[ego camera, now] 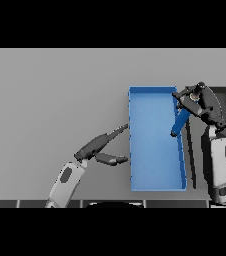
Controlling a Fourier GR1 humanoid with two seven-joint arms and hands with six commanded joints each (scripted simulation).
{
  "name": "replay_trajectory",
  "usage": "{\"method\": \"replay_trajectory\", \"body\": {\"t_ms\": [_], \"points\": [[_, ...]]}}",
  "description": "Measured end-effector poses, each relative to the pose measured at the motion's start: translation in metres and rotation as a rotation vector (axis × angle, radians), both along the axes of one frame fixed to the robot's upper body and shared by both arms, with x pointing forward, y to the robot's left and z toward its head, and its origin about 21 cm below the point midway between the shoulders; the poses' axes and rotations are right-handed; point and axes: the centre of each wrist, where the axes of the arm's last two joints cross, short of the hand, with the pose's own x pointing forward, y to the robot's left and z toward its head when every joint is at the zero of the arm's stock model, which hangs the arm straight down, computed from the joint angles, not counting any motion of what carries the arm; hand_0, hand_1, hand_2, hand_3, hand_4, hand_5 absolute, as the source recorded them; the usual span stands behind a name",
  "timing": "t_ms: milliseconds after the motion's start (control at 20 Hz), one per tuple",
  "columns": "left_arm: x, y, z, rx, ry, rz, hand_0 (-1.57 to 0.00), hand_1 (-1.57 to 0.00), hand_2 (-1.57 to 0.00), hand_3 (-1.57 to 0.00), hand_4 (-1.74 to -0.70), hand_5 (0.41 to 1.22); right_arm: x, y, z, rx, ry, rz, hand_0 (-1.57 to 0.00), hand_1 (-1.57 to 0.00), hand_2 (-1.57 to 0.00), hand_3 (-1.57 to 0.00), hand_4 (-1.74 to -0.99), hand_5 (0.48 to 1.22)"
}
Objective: Pick up the blue pipe and place it into the blue bin.
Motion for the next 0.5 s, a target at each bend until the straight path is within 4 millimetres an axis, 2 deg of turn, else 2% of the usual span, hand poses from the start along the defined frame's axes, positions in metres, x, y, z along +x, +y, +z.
{"method": "replay_trajectory", "body": {"t_ms": [200, 250, 400, 450, 500], "points": [[-0.002, -0.001, 0.003, -0.017, -0.011, -0.006, 0.00, 0.00, 0.00, 0.00, -0.89, 0.422, -0.012, -0.001, -0.024, -0.049, 0.111, -0.089, -1.57, -1.57, -1.57, -1.52, -1.741, 1.221], [-0.002, 0.001, 0.003, -0.016, -0.014, -0.005, 0.00, 0.00, 0.00, 0.00, -0.89, 0.420, -0.015, 0.000, -0.033, -0.057, 0.145, -0.107, -1.57, -1.57, -1.57, -1.26, -1.741, 1.221], [-0.001, 0.002, 0.003, -0.003, -0.013, -0.001, 0.00, 0.00, 0.00, 0.00, -0.88, 0.421, -0.021, 0.001, -0.053, -0.112, 0.238, -0.163, -1.57, -1.57, -1.57, -0.91, -1.741, 1.221], [0.000, 0.000, 0.004, -0.002, -0.013, 0.001, 0.00, 0.00, 0.00, 0.00, -0.88, 0.421, -0.022, 0.003, -0.061, -0.124, 0.274, -0.178, -1.57, -1.55, -1.57, -0.85, -1.741, 1.221], [0.000, 0.002, 0.003, 0.001, -0.007, 0.001, 0.00, 0.00, 0.00, 0.00, -0.88, 0.421, -0.022, 0.002, -0.066, -0.137, 0.310, -0.206, -1.46, -1.34, -1.34, -0.79, -1.678, 1.221]]}}
